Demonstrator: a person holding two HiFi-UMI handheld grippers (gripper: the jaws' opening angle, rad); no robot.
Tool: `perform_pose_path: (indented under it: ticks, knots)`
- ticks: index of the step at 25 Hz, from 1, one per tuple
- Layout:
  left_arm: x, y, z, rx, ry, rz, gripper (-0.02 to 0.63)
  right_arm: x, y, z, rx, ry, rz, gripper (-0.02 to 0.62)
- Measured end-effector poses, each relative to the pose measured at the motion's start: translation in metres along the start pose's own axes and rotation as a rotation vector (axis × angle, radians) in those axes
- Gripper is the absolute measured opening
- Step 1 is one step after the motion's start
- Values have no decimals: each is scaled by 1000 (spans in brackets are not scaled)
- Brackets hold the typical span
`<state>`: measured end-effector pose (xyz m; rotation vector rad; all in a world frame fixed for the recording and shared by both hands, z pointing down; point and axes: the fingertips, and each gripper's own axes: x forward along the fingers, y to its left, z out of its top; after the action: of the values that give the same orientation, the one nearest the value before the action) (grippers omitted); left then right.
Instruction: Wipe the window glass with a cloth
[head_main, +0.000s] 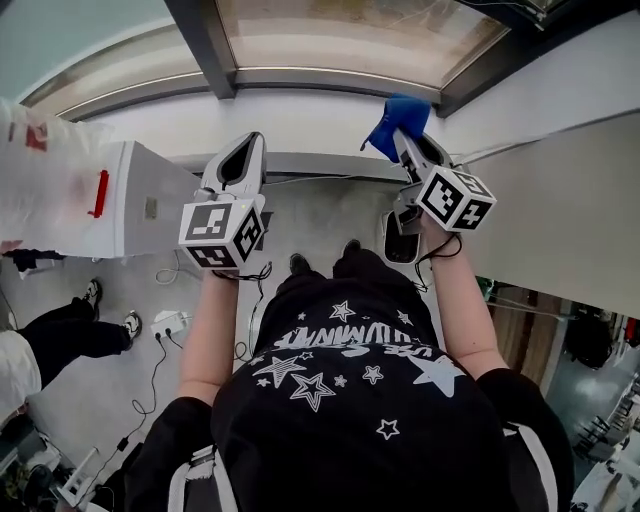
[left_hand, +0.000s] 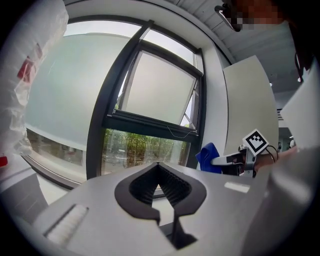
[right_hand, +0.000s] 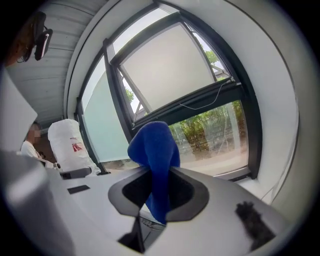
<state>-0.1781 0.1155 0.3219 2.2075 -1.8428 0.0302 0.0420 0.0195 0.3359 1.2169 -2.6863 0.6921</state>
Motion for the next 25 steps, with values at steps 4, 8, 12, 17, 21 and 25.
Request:
perform_pose_path:
  ticks: [4,8,12,17,21,25]
  knots:
    - [16,-4,-2,-4,20,-13,9,11,-13,-1,8,22,-9,74]
    - [30,6,5,10,31,6,9,46,-15,4,30,24,24,75]
    - [51,15,14,30,38,37,9,90,-16,13,35,37,87,74]
    - [90,40,34,50,40,109,9,148,-23,40,32,41,175,74]
    - [131,43,48,54,30,141,9,177,-53,68,37,17,191,74]
    - [164,38,48,49,35,148,8,194,-90,81,51,16,177,74]
